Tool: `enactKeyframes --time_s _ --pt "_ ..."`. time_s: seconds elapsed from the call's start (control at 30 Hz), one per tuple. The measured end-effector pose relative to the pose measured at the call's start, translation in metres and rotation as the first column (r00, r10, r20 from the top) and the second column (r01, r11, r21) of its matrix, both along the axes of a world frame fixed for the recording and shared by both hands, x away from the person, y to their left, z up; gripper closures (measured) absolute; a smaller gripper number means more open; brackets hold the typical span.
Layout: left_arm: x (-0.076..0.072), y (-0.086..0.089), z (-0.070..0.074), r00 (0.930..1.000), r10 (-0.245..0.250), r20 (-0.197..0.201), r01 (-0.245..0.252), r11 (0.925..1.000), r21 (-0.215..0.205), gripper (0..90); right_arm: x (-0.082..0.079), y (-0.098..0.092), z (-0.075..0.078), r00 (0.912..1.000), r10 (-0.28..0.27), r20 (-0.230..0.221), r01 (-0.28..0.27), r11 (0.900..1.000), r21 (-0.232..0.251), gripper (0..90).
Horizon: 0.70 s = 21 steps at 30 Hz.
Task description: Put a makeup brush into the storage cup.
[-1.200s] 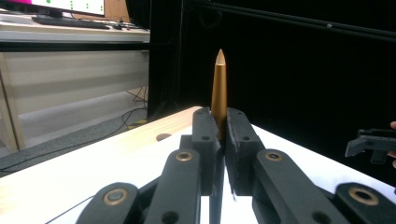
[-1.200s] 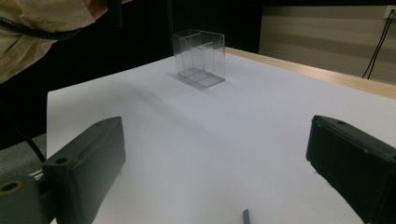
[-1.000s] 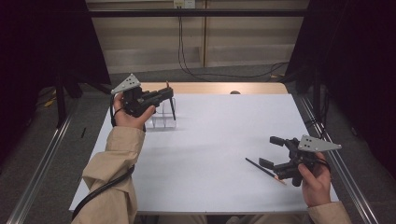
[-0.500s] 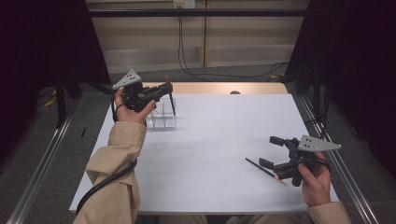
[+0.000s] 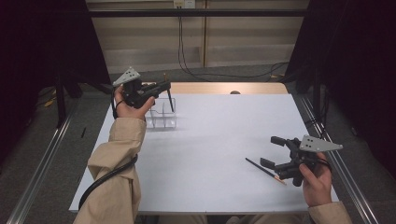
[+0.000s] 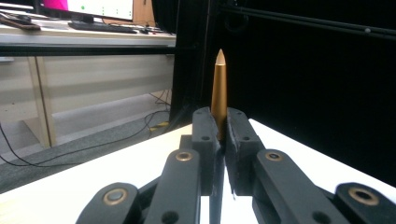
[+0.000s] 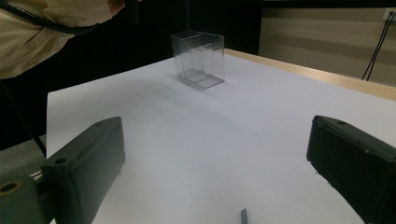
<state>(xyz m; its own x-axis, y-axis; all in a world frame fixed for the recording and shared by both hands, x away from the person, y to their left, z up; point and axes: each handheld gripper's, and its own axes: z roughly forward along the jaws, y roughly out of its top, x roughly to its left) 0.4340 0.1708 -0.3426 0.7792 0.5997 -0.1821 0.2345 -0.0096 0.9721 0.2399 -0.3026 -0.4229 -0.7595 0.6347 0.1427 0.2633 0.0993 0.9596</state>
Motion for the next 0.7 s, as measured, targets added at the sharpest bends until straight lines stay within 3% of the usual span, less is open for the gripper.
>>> enactKeyframes --time_s 0.7 --pt "0.013 0.000 0.001 0.9985 0.046 0.031 -0.047 0.9987 0.018 83.6 0.001 -0.001 -0.002 1.0000 0.002 -0.006 -0.002 1.000 0.001 3.9"
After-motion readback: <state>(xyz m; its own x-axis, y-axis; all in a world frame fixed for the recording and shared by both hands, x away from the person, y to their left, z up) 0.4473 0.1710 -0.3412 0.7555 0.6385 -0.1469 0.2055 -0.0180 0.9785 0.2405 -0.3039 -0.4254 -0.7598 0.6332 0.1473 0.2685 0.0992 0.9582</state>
